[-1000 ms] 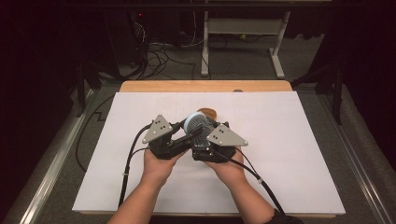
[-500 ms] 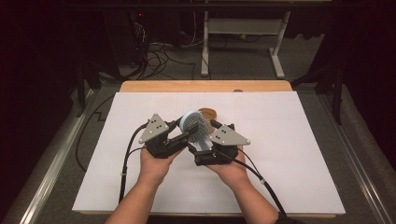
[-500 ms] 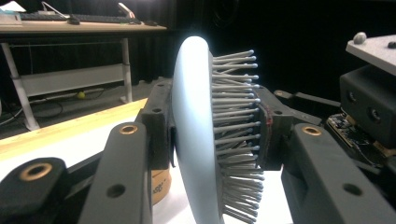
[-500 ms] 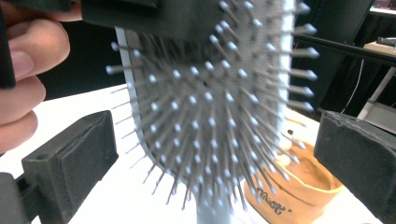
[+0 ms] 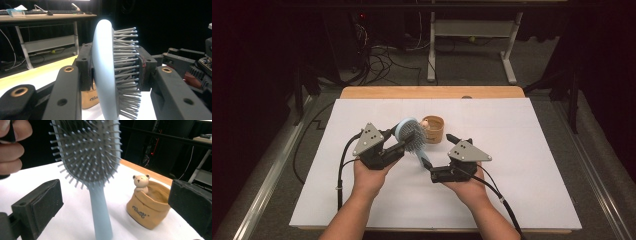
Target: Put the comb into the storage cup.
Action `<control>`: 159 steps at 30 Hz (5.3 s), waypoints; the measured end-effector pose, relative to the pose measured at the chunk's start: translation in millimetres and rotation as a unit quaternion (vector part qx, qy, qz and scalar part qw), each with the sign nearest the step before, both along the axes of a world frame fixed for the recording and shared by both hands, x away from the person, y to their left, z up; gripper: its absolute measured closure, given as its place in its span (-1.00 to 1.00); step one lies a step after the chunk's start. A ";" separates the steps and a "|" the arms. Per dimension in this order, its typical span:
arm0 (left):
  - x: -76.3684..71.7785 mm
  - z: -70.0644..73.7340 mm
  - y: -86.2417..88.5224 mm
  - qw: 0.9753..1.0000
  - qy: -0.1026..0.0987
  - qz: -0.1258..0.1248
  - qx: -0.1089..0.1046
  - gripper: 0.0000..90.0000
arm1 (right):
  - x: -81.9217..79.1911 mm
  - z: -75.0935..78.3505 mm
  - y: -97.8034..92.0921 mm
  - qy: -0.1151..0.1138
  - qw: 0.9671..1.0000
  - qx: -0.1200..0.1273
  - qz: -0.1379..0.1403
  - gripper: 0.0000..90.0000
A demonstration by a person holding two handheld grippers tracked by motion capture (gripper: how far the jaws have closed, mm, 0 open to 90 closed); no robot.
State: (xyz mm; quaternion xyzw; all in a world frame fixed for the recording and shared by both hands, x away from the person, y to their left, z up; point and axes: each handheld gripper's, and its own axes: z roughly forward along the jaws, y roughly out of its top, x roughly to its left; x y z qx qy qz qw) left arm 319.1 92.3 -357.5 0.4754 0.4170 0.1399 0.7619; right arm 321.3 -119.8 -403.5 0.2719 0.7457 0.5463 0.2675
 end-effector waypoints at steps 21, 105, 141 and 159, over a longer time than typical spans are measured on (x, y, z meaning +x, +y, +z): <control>3.4 1.0 34.1 0.999 -0.007 0.034 -0.004 0.29 | -3.8 -22.0 -54.1 0.025 0.998 -0.012 -0.049 -1.00; 32.3 53.0 0.5 0.999 -0.038 0.017 -0.030 0.30 | -46.9 -50.2 -174.2 0.034 0.986 0.040 -0.156 -1.00; 85.1 58.7 -32.3 0.997 -0.043 0.034 -0.044 0.29 | -49.8 -47.7 -175.7 0.025 0.986 0.050 -0.155 -1.00; 99.8 39.7 -40.7 0.999 -0.027 0.039 -0.027 0.29 | -49.0 -48.8 -176.5 0.027 0.987 0.052 -0.152 -1.00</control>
